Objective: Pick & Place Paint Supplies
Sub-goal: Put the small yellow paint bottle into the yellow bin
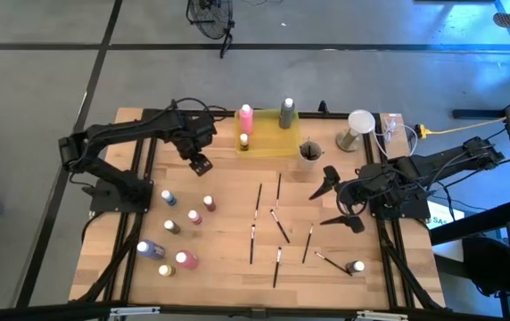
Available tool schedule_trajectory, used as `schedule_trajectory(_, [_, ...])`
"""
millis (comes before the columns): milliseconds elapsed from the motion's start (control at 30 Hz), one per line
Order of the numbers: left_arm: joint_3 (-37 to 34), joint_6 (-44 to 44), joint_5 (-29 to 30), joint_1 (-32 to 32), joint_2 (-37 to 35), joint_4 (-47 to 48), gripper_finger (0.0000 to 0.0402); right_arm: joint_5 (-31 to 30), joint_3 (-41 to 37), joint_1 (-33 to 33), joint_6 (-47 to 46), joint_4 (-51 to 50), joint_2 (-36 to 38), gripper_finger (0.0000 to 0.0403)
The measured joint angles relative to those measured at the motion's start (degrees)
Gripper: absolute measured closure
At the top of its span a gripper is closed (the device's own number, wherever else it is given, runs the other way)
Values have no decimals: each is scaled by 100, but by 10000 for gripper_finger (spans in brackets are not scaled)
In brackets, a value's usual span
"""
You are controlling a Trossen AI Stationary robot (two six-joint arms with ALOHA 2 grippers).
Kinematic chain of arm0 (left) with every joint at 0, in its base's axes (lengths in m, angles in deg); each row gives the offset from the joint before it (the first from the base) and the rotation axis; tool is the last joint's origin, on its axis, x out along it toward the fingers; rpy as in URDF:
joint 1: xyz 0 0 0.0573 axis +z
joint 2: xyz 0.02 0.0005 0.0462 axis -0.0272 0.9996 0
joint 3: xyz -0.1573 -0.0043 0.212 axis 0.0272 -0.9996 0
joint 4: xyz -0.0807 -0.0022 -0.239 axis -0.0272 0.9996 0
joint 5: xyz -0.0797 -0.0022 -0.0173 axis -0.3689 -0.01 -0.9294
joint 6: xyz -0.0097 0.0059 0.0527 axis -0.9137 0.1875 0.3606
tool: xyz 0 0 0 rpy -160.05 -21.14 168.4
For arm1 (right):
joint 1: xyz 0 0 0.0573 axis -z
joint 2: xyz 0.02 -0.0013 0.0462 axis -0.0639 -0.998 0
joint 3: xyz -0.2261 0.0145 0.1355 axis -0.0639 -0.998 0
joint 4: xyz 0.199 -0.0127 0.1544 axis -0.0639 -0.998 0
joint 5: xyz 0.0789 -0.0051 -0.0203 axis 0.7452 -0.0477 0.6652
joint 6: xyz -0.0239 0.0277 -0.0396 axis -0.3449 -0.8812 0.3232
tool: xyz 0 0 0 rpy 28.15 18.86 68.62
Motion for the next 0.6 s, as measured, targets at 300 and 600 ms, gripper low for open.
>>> schedule_trajectory(300, [-8,-124,417,10,0,-133,219,6,0,0,0,-4,0,44])
schedule_trajectory(600, [-8,-70,482,7,-4,-225,219,11,0,-2,-4,31,0,44])
